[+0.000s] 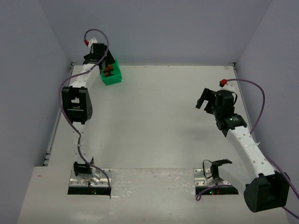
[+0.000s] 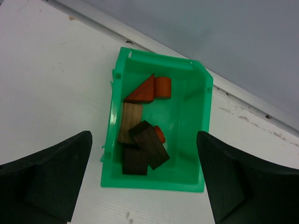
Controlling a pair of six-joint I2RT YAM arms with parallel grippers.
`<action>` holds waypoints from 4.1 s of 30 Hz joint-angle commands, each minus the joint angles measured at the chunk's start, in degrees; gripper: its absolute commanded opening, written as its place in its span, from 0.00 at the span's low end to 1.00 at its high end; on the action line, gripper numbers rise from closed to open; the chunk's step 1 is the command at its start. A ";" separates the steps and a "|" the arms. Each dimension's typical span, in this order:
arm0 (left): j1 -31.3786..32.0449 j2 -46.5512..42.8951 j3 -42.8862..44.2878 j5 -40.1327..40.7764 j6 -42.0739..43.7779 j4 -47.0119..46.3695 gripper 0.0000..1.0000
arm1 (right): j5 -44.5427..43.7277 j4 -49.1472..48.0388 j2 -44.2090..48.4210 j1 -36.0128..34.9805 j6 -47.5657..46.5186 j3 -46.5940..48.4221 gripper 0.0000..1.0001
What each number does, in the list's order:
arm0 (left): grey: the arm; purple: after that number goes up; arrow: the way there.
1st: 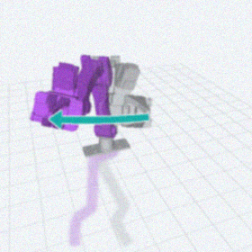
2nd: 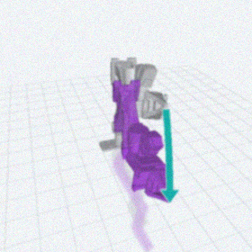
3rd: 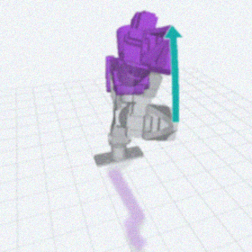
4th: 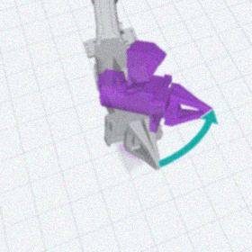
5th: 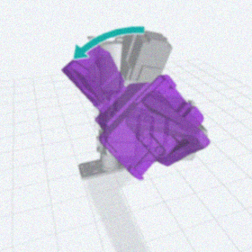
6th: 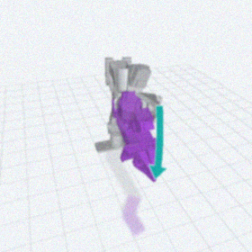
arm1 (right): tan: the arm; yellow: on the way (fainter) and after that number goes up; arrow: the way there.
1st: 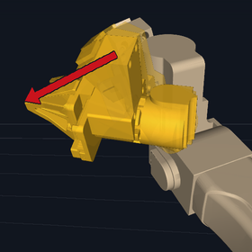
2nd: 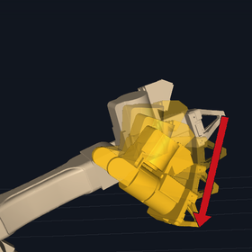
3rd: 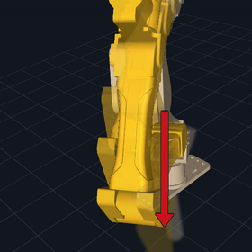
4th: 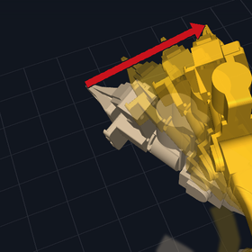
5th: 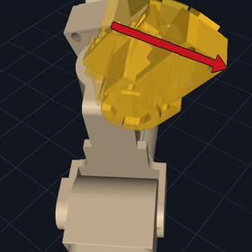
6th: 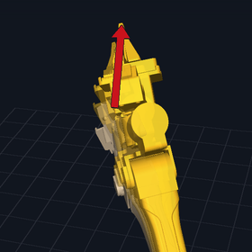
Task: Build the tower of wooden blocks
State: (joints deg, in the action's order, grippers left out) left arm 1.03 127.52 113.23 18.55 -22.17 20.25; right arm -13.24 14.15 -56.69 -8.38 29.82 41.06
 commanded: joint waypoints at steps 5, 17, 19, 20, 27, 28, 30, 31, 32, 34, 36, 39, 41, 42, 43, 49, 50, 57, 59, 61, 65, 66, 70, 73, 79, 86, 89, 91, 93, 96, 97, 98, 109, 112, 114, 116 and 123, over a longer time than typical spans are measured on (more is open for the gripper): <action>-2.53 6.62 6.56 2.59 -1.39 6.21 0.89 | 0.76 -2.64 -2.48 0.12 0.24 0.70 0.99; -3.49 7.39 5.80 4.99 -2.68 6.45 0.39 | -0.03 -1.92 -3.32 0.12 0.06 1.13 0.99; -3.55 7.21 5.04 4.00 -2.07 5.40 0.30 | -0.10 -1.54 -3.07 0.18 0.06 1.13 0.99; -3.58 7.13 4.72 3.30 -1.61 4.98 0.28 | -0.12 -1.37 -2.86 0.16 0.06 1.13 0.99; -3.52 7.64 4.33 -0.96 -1.12 5.21 0.02 | -2.50 -0.82 -0.42 0.12 -0.12 0.42 0.99; -3.49 7.26 4.17 -1.14 -1.02 5.24 0.00 | -3.17 -0.69 -0.12 0.12 -0.07 0.29 0.99; -3.44 6.36 3.87 -1.05 -0.27 5.10 0.00 | -3.46 -0.44 0.45 0.12 0.06 0.15 0.99; -3.45 4.66 3.31 -0.84 0.24 4.84 0.00 | -3.42 -0.49 0.92 0.12 0.10 -0.06 0.99; -3.49 3.54 2.46 -0.75 0.75 4.62 0.00 | -3.25 -0.70 1.43 0.16 0.15 -0.27 0.99; -3.09 -2.48 -1.63 -2.45 2.80 1.60 0.00 | -2.36 -1.34 2.61 0.12 0.01 -1.06 0.99; -2.63 -6.89 -7.36 -4.43 4.87 -1.29 0.00 | -1.47 -1.41 3.25 0.20 0.07 -1.74 0.99; 0.75 -19.60 -19.59 -3.16 8.37 -10.45 0.00 | 0.76 -1.64 5.25 0.12 0.46 -3.98 0.99; 4.22 -26.68 -24.75 -0.90 10.13 -14.73 0.00 | 2.27 -1.76 6.95 0.12 0.71 -5.42 0.97; 5.94 -29.53 -27.03 0.43 10.96 -16.28 0.00 | 3.03 -1.76 7.72 0.12 0.85 -6.16 0.97; 7.45 -31.30 -29.09 2.36 11.93 -16.89 0.00 | 3.82 -1.73 8.43 0.12 1.02 -7.17 0.97; 17.40 -38.42 -35.56 11.19 14.19 -16.91 0.00 | 5.96 -1.04 13.78 0.19 1.86 -11.63 0.95; 19.69 -39.17 -37.16 12.81 14.24 -16.86 0.00 | 6.02 -0.98 15.60 0.12 1.99 -12.62 0.95; 35.18 -41.34 -44.13 36.86 15.40 -16.05 0.00 | 5.59 -0.41 20.01 0.18 2.37 -15.17 0.94; 40.04 -40.67 -45.55 43.89 14.85 -14.69 0.00 | 5.45 -0.39 20.76 0.12 2.57 -15.44 0.94; 43.93 -39.38 -46.05 47.87 11.74 -11.03 0.00 | 5.59 -0.34 21.00 0.17 2.56 -15.43 0.95; 51.14 -35.49 -45.94 56.42 5.38 -0.05 0.00 | 4.77 0.33 20.83 0.19 2.71 -15.25 0.94; 52.48 -34.23 -44.99 59.02 3.00 2.76 0.00 | 4.60 0.25 20.81 0.12 2.78 -15.41 0.94; 54.99 -23.50 -34.69 64.54 -15.40 31.05 0.00 | 4.10 0.04 20.35 0.12 2.78 -15.53 0.94; 55.48 -13.42 -27.57 66.90 -34.68 55.02 0.00 | 3.40 0.05 19.98 0.12 2.73 -15.42 0.94; 56.10 -6.92 -25.69 66.03 -31.46 55.16 0.00 | 1.89 0.26 18.97 0.12 2.79 -15.22 0.95; 56.17 -6.30 -24.39 70.65 -19.50 55.23 0.00 | 1.53 -0.07 18.63 0.12 2.96 -15.31 0.95; 56.03 -6.99 -21.49 75.13 -13.22 55.25 0.00 | 1.35 -0.07 18.74 0.19 2.94 -15.31 0.95; 56.03 -7.13 -20.34 76.42 -8.18 55.25 0.00 | 1.28 0.00 18.80 0.12 2.87 -15.31 0.95; 55.91 -6.53 -20.15 78.12 -1.43 55.28 0.00 | 1.28 0.20 18.92 0.17 2.84 -15.36 0.95; 55.07 -4.40 -18.00 78.01 5.55 55.28 0.00 | 1.29 0.29 19.10 0.12 2.81 -15.25 0.95; 54.90 -2.94 -17.25 77.98 7.43 55.31 0.00 | 1.39 0.32 19.13 0.12 2.85 -15.28 0.95; 54.78 -1.95 -16.86 77.96 9.45 55.33 0.00 | 1.49 0.35 19.16 0.12 2.84 -15.31 0.95; 53.46 -1.13 -18.49 77.51 19.63 51.73 0.00 | 2.60 0.35 18.07 0.12 3.41 -14.96 0.95; 53.68 -2.38 -19.75 76.35 25.59 48.52 0.00 | 2.75 0.32 17.42 0.14 3.36 -14.82 0.95; 53.81 -3.66 -21.13 72.00 28.86 46.88 0.00 | 2.78 0.70 17.14 0.18 3.37 -14.54 0.95; 53.81 -4.10 -22.33 73.43 28.81 46.49 0.00 | 2.78 0.44 17.20 0.12 3.42 -14.73 0.95; 53.82 -5.09 -26.23 72.81 35.59 41.14 0.00 | 2.87 0.37 17.40 0.20 3.31 -14.86 0.95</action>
State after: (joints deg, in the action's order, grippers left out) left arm 55.03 127.02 89.75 82.25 5.90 64.47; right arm -10.26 15.84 -39.55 -8.38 32.84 25.28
